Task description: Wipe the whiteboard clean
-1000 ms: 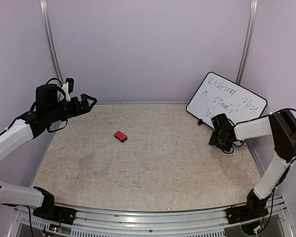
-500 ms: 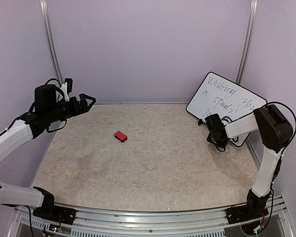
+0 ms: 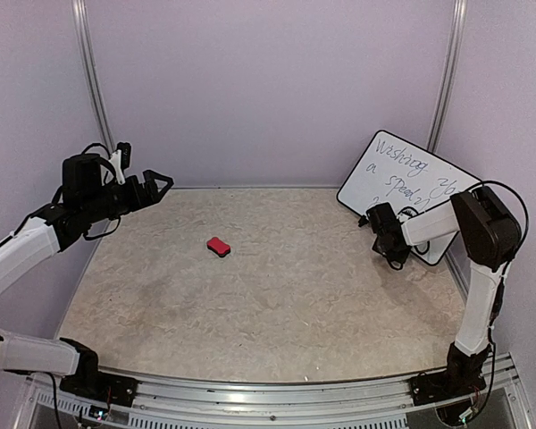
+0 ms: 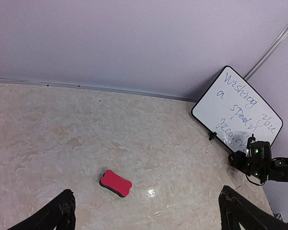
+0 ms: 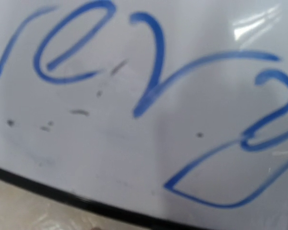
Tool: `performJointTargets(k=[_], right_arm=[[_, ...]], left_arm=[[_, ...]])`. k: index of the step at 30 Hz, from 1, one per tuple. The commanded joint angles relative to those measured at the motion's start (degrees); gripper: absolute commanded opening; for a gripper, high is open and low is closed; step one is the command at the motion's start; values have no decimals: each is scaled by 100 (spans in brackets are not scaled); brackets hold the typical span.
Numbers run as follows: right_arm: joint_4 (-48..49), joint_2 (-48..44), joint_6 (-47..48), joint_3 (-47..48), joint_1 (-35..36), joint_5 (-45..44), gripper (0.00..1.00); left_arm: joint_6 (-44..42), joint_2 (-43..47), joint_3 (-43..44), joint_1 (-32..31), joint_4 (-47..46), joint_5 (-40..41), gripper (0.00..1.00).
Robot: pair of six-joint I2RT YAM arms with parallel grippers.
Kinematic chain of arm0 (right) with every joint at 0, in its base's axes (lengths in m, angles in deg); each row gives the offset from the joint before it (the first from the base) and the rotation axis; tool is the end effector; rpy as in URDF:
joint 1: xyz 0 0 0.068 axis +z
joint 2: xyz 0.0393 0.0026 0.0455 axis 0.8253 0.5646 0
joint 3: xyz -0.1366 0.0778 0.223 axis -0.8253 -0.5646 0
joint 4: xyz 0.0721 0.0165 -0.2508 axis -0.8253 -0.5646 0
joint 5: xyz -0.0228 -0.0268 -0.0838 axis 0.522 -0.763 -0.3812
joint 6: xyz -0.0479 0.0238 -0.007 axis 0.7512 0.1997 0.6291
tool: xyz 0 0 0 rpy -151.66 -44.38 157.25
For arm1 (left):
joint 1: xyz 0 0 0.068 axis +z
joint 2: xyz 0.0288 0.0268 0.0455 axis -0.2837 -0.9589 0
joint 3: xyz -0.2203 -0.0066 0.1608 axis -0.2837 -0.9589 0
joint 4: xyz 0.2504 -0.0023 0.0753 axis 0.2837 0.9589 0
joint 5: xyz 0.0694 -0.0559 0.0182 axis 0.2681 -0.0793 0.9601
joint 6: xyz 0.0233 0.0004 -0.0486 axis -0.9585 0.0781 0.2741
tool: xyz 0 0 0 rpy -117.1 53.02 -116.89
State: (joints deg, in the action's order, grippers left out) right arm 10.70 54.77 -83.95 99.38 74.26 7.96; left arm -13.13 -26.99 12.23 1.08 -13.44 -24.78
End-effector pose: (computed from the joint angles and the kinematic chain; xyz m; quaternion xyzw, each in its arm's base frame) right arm 0.3590 0.0973 0.1128 0.3296 0.8467 -0.1178 0.4007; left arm 0.2504 -0.0776 0.3306 0.0088 0.8041 -0.2865 0.5208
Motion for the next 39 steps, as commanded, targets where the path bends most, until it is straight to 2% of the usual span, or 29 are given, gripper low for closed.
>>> performJointTargets(k=[1, 4, 9, 14, 16, 27, 32, 39], right_arm=[[-165, 92, -60, 130, -140, -141, 45], [-157, 110, -46, 144, -199, -41, 42], [-287, 219, -78, 308, -220, -78, 31], [-329, 275, -48, 381, -220, -76, 7], [-303, 259, -24, 354, -225, -60, 0], [44, 89, 465, 72, 93, -97, 0], [603, 12, 1201, -96, 431, 154, 0], [1019, -117, 1651, -418, 592, 649, 0]], left_arm=[[9, 62, -63, 50, -183, -97, 99], [14, 53, -62, 64, -198, -121, 99], [44, 44, -85, 109, -230, -183, 99], [53, 35, -89, 116, -233, -184, 99], [53, 44, -97, 124, -235, -180, 99], [97, 44, -107, 194, -292, -277, 99], [115, 44, -110, 239, -306, -312, 99], [106, 83, -120, 266, -308, -272, 99]])
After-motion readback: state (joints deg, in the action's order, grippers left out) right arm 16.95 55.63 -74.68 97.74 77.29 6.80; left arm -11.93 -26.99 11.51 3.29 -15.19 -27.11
